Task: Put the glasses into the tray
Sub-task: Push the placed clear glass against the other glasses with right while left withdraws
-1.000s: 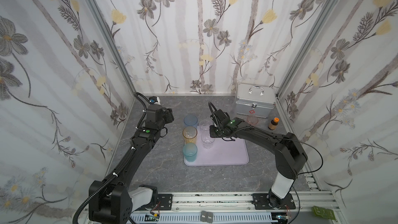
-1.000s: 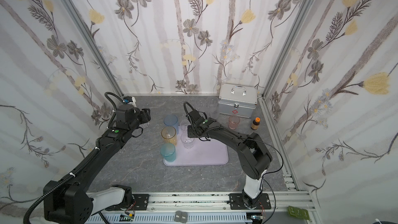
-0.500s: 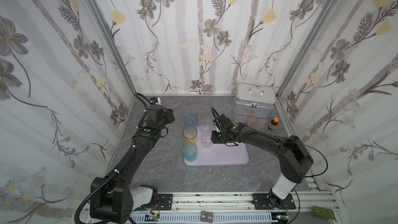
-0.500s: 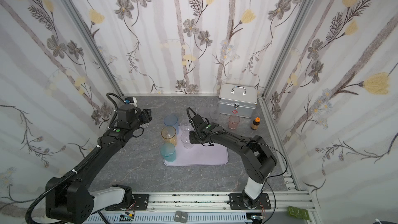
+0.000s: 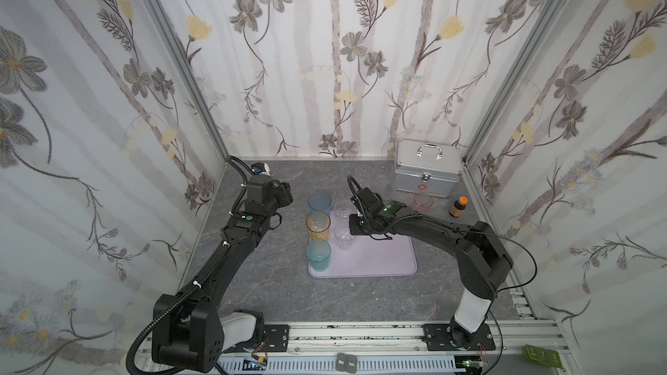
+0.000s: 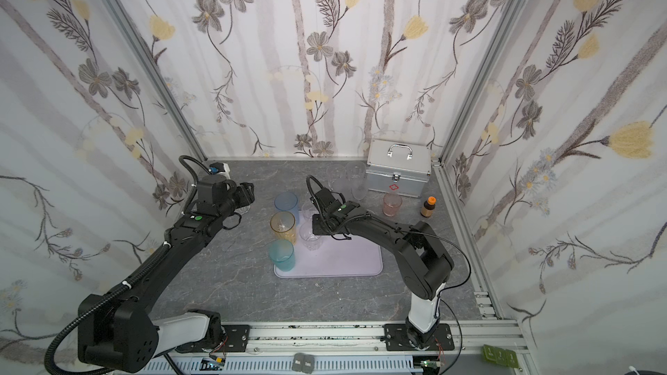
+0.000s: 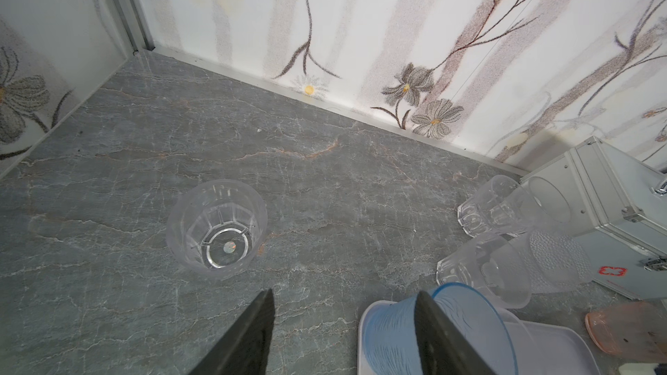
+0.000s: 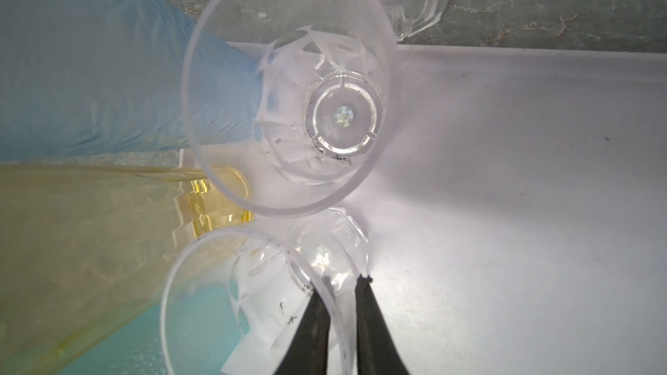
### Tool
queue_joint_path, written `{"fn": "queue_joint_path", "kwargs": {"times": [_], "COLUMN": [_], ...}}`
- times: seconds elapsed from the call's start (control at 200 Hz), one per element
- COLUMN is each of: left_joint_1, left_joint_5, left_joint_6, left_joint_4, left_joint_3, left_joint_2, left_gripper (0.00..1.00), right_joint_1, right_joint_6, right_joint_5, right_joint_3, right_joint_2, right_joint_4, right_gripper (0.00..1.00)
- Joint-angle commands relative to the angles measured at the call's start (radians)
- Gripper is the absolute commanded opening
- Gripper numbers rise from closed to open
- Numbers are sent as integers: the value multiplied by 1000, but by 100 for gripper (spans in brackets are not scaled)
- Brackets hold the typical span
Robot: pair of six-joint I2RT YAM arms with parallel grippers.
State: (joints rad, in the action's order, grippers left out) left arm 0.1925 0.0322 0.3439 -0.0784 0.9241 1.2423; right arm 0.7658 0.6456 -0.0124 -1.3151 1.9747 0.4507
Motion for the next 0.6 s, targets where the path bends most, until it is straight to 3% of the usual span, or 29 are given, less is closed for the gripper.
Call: {"fn": "queue_joint_path", "kwargs": {"times": [0.0,0.29,0.595], "left_joint_1": [-4,-7,-10], "left_joint_5": [0,-3,20], "left_joint_6": [10,13,4], "left_joint_4": [32,33,31], "left_joint_3": [-2,-4,-5], "left_joint_2": [-1,2,5], "left_gripper": [64,65,66], "right_joint_1": [1,6,17], "right_joint_6": [14,19,24], "right_joint_5": [-46,-31,14], "right_joint_3": [-22,-33,5], "right_joint_2": [17,16,-10], "right_joint_4": [-3,-3,-16], "right_gripper": [15,16,25]}}
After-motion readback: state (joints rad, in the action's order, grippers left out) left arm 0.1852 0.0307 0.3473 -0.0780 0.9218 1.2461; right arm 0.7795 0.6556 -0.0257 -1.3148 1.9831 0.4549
